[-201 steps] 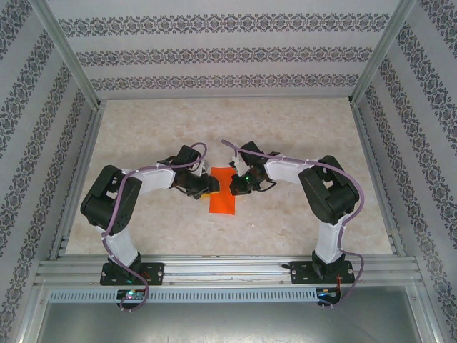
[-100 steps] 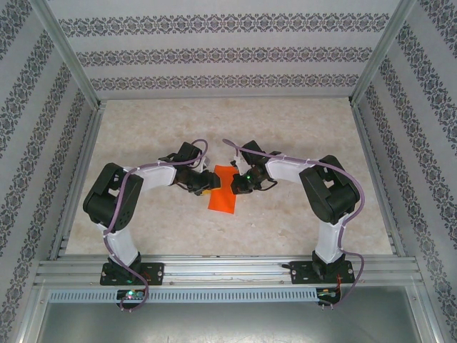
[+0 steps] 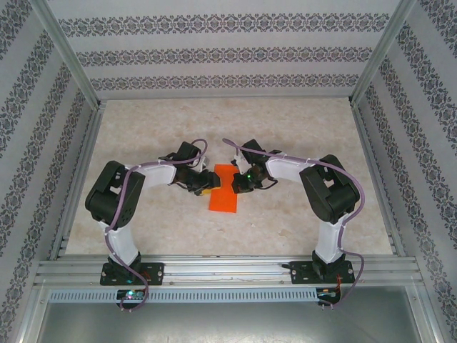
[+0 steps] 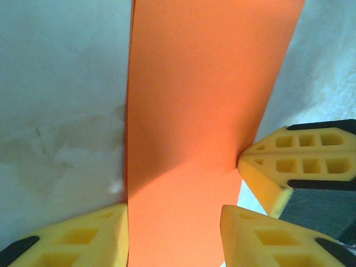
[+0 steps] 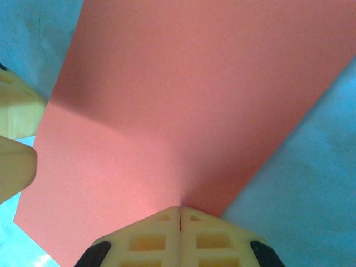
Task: Fold a paper plane with a square sheet of paper (fold left side to right side)
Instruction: Third fold the triangle at the center of the table.
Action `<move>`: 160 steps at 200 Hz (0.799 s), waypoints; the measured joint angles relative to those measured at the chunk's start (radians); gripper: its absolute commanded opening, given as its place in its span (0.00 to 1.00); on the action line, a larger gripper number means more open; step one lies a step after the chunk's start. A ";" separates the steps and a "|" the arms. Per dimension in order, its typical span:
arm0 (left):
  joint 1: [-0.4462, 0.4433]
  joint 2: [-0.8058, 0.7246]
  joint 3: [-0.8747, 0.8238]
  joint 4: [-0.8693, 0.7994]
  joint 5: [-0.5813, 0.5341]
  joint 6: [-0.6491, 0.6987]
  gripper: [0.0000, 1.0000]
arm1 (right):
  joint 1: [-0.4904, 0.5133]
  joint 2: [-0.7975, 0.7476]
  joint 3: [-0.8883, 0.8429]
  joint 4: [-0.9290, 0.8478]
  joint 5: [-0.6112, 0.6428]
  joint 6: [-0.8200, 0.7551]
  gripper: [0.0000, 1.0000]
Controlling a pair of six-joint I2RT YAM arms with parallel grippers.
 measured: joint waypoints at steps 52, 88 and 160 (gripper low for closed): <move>0.002 0.016 0.015 -0.002 0.008 0.016 0.34 | -0.014 0.002 0.006 -0.005 0.006 -0.018 0.00; 0.002 0.016 0.015 -0.002 0.008 0.020 0.23 | -0.019 0.002 0.006 -0.005 0.007 -0.019 0.00; 0.002 0.016 0.007 0.000 0.008 0.014 0.03 | -0.021 0.004 0.012 -0.009 0.010 -0.018 0.02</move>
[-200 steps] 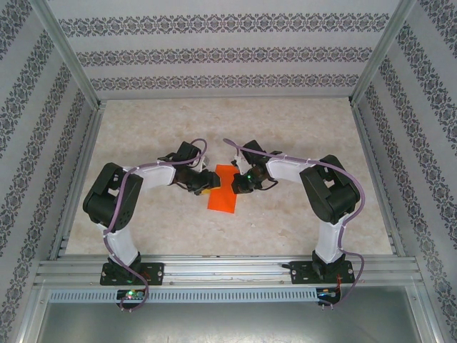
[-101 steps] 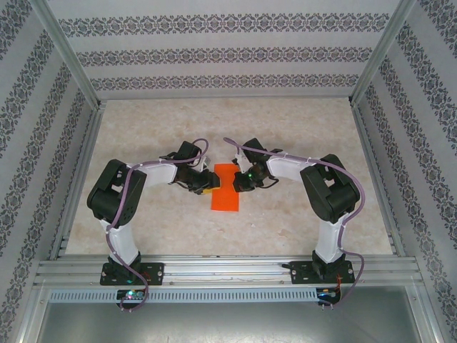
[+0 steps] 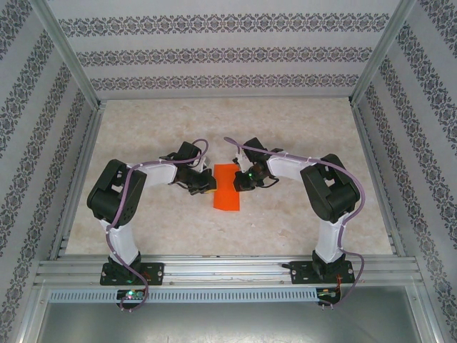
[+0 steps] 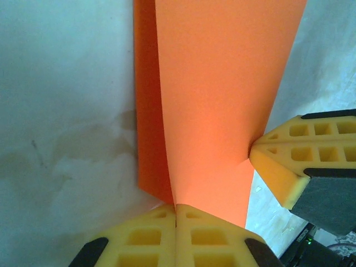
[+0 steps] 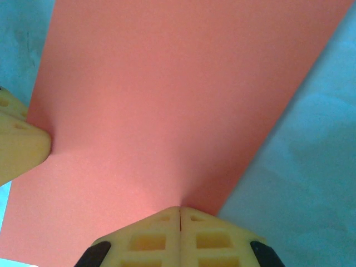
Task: Fold a paper plane with a square sheet of paper (fold left side to right side)
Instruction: Third fold the triangle at the center of the table.
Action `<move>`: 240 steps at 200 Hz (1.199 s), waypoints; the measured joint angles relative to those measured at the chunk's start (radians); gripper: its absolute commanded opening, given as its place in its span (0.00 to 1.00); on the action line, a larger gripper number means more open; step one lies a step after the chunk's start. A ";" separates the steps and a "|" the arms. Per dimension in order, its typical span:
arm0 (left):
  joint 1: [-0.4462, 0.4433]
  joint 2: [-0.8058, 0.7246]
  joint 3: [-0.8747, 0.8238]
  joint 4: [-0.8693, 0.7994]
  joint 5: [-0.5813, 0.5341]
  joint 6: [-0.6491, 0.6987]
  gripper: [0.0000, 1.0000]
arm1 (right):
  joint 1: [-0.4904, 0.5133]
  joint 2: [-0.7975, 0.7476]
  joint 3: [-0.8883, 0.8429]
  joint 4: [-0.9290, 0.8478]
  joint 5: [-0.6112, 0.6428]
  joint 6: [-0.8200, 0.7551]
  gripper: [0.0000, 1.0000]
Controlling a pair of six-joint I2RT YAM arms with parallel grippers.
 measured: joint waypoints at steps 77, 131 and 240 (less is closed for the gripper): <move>-0.003 -0.033 -0.038 0.020 0.010 -0.109 0.00 | -0.017 -0.125 -0.056 0.046 0.053 -0.033 0.51; -0.016 -0.043 -0.052 0.046 0.010 -0.197 0.00 | 0.112 -0.428 -0.284 0.186 0.206 -0.096 0.70; -0.017 -0.043 -0.053 0.053 0.010 -0.232 0.00 | 0.494 -0.434 -0.461 0.387 0.540 -0.294 0.76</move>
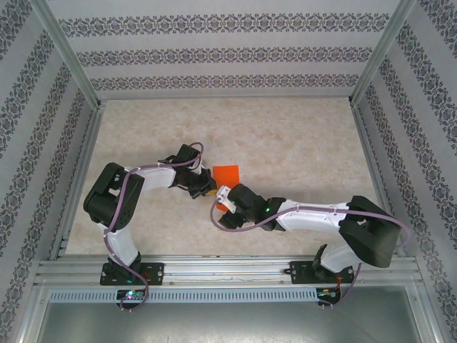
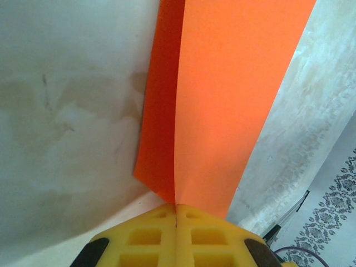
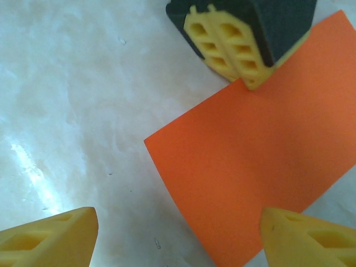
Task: Fold a paper plane with a square sheet of paper (fold left side to right side)
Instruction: Third fold the triangle at the center of the table.
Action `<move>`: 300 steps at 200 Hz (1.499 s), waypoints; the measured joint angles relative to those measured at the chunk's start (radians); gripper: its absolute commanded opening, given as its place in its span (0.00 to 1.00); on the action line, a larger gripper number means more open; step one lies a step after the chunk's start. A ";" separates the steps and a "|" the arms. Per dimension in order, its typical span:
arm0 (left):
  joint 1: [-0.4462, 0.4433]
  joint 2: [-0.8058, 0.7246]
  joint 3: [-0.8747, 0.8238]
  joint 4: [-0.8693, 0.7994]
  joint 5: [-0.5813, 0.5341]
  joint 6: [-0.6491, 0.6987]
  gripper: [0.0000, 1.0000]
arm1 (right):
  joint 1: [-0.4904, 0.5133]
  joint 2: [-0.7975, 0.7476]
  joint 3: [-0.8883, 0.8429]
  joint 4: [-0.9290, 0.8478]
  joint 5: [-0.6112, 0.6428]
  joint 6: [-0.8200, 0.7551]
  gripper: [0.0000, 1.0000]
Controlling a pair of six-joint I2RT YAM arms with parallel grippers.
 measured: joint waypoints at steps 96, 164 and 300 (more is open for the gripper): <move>-0.005 0.000 0.000 0.000 0.000 -0.002 0.00 | 0.034 0.190 0.127 0.031 0.116 -0.049 0.53; -0.005 0.000 0.000 -0.001 0.000 -0.001 0.00 | 0.034 0.211 0.138 0.034 0.124 -0.039 0.20; 0.015 -0.051 0.018 -0.094 -0.018 0.080 0.37 | -0.034 0.180 0.123 0.030 0.036 0.043 0.00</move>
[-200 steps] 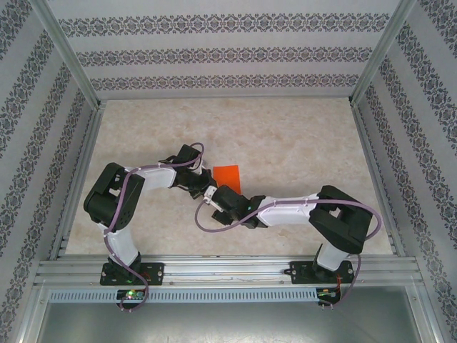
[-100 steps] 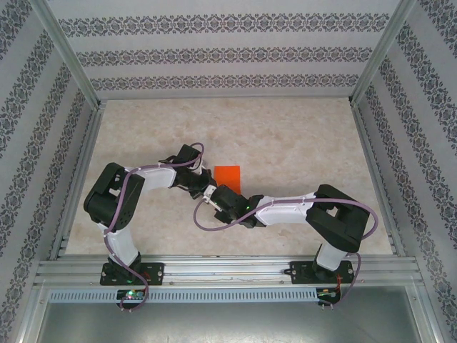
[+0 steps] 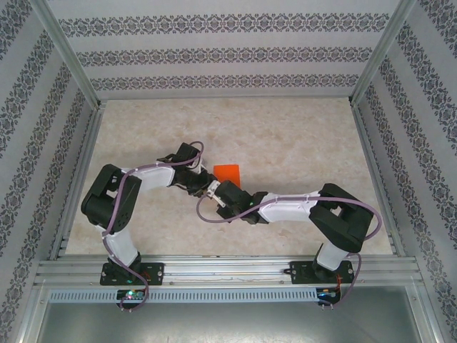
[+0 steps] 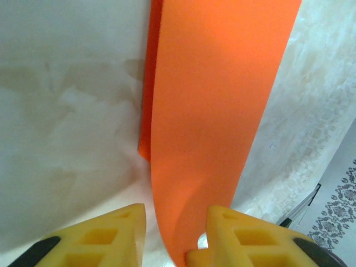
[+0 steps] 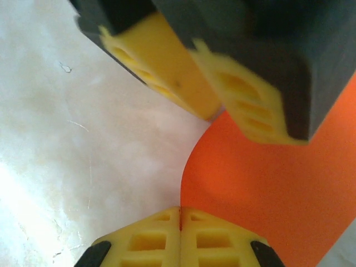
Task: Fold a paper plane with a square sheet of paper (fold left side to right side)
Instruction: Third fold the triangle at the center of the table.
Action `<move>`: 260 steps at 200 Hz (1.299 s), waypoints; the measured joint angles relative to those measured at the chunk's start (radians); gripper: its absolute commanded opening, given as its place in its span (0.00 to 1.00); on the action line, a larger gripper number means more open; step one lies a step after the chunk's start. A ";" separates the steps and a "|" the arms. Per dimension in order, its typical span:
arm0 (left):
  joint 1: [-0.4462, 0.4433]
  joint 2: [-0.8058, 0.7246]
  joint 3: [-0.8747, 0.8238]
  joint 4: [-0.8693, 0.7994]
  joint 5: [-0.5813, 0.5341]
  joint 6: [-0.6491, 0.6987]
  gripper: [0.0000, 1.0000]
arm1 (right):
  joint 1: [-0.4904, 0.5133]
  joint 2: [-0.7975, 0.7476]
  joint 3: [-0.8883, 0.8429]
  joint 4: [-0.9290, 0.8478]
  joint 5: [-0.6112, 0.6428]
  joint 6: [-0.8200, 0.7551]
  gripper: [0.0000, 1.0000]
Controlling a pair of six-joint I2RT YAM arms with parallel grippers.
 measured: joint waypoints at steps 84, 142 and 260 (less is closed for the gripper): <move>0.072 0.001 0.160 -0.100 0.026 0.145 0.23 | -0.124 -0.018 -0.010 0.001 -0.315 0.143 0.00; 0.044 0.204 0.323 -0.159 0.055 0.225 0.20 | -0.164 0.005 -0.010 0.021 -0.467 0.214 0.00; 0.010 0.340 0.396 -0.228 0.047 0.303 0.15 | -0.218 0.029 -0.010 0.045 -0.584 0.287 0.00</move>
